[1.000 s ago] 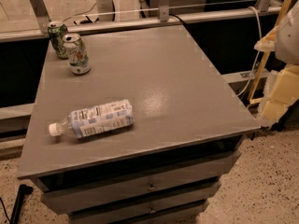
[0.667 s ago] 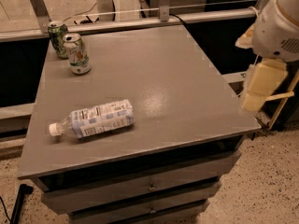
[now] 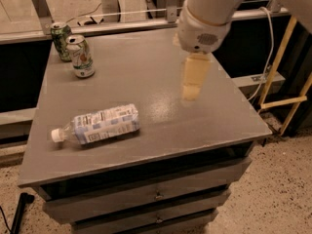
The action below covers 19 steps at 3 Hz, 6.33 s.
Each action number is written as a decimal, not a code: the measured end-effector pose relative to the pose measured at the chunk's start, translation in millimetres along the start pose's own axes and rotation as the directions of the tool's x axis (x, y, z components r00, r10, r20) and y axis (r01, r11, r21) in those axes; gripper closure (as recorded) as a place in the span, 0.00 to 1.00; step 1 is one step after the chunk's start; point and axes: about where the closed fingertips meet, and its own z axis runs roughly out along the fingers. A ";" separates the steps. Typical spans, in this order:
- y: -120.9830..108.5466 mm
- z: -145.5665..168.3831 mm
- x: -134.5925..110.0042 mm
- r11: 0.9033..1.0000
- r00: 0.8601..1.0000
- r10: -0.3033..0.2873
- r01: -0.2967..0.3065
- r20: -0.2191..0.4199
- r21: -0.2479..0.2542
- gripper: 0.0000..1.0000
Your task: Place blue plastic bottle upright
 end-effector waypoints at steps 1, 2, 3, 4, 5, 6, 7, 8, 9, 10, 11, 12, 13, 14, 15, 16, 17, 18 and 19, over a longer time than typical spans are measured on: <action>6.5 32.4 -67.4 0.992 0.992 -0.123 0.122 -0.017 -0.037 0.00; 25.3 61.8 -125.5 0.974 0.977 -0.212 0.208 -0.033 -0.094 0.00; 46.3 83.7 -167.2 0.963 0.965 -0.243 0.228 -0.097 -0.143 0.00; 57.3 98.0 -190.1 0.968 0.966 -0.214 0.190 -0.145 -0.162 0.00; 64.3 114.0 -194.8 0.974 0.973 -0.171 0.144 -0.152 -0.176 0.00; 68.8 121.2 -194.6 0.978 0.982 -0.140 0.117 -0.123 -0.175 0.00; 72.1 123.2 -193.5 0.981 0.990 -0.118 0.105 -0.070 -0.163 0.15; 75.6 125.7 -195.0 0.979 0.992 -0.122 0.115 -0.031 -0.167 0.39; 77.8 127.8 -195.0 0.975 0.990 -0.139 0.135 -0.010 -0.178 0.61; 66.3 112.3 -186.7 0.975 0.985 -0.170 0.168 -0.006 -0.143 0.85; 22.2 57.0 -129.3 0.988 0.992 -0.125 0.127 0.029 -0.092 1.00; -12.6 12.2 -82.5 0.994 0.990 -0.052 0.064 0.132 -0.090 1.00; -33.6 -25.4 -84.6 0.999 0.980 -0.035 0.040 0.197 -0.021 1.00; -51.7 -8.7 -94.2 0.997 0.949 -0.070 0.069 0.308 0.015 1.00; -70.0 26.7 -96.0 0.995 0.814 -0.100 0.095 0.572 0.039 1.00; -64.7 -5.0 -77.9 0.996 0.584 -0.075 0.075 0.808 0.038 1.00; -62.2 -9.9 -88.4 0.997 0.573 -0.068 0.079 0.817 0.027 1.00; -59.9 7.5 -80.2 1.000 0.460 -0.001 0.024 0.888 -0.011 1.00; -44.4 -7.1 -84.5 0.998 0.245 0.067 -0.033 0.967 -0.060 1.00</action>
Offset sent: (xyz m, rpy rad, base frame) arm -0.0438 0.2149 -0.0680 -0.1612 0.1050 0.3220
